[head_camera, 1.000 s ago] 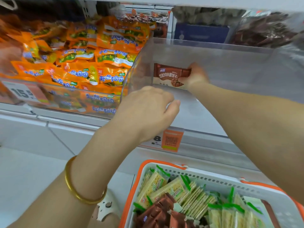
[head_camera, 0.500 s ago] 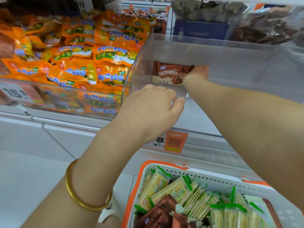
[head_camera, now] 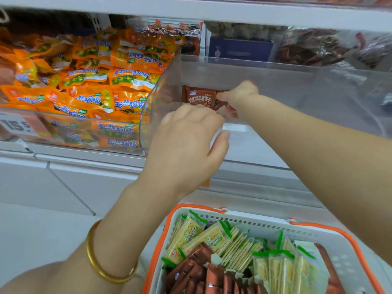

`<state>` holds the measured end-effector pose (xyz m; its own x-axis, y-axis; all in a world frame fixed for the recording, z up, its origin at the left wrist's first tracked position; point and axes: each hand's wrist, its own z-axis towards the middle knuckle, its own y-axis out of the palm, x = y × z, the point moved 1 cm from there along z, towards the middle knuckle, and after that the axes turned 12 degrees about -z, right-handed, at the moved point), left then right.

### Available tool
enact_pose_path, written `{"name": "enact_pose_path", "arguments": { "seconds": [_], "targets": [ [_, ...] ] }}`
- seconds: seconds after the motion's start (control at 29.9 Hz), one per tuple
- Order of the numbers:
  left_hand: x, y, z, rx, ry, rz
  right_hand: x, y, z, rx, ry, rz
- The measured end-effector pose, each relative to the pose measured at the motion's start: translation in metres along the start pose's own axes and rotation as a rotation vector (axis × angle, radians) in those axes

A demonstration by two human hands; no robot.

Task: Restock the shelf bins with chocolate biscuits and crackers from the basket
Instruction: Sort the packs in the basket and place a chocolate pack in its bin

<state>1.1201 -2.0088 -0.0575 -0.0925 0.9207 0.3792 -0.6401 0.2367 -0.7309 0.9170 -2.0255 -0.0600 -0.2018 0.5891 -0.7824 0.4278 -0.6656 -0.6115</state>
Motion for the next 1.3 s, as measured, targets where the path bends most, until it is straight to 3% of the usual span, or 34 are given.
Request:
{"name": "enact_pose_path", "arguments": {
  "seconds": [0.13, 0.23, 0.33, 0.47, 0.63, 0.77, 0.94, 1.3],
  "targets": [
    [0.027, 0.000, -0.038, 0.197, 0.158, -0.006, 0.006, -0.050, -0.100, -0.020, -0.265, -0.001],
    [0.047, 0.009, -0.079, 0.196, 0.202, -0.030, 0.039, -0.080, -0.176, -0.108, -0.422, 0.004],
    [0.049, 0.036, -0.120, -0.060, 0.111, -0.024, 0.100, -0.075, -0.215, -0.217, -0.406, -0.080],
    [0.044, 0.071, -0.151, -0.451, -0.051, -0.017, 0.198, -0.033, -0.218, -0.384, -0.236, -0.404],
    [0.042, 0.093, -0.160, -0.561, -0.163, -0.062, 0.263, -0.003, -0.214, -0.695, -0.372, -0.800],
    [0.037, 0.103, -0.165, -0.559, -0.179, -0.097, 0.280, 0.003, -0.210, -0.704, -0.379, -0.774],
    [0.040, 0.109, -0.163, -0.552, -0.206, -0.153, 0.296, 0.003, -0.202, -0.650, -0.248, -0.598],
    [0.041, 0.120, -0.162, -0.608, -0.261, -0.254, 0.280, -0.022, -0.185, -0.660, -0.320, -0.445]
  ]
}}
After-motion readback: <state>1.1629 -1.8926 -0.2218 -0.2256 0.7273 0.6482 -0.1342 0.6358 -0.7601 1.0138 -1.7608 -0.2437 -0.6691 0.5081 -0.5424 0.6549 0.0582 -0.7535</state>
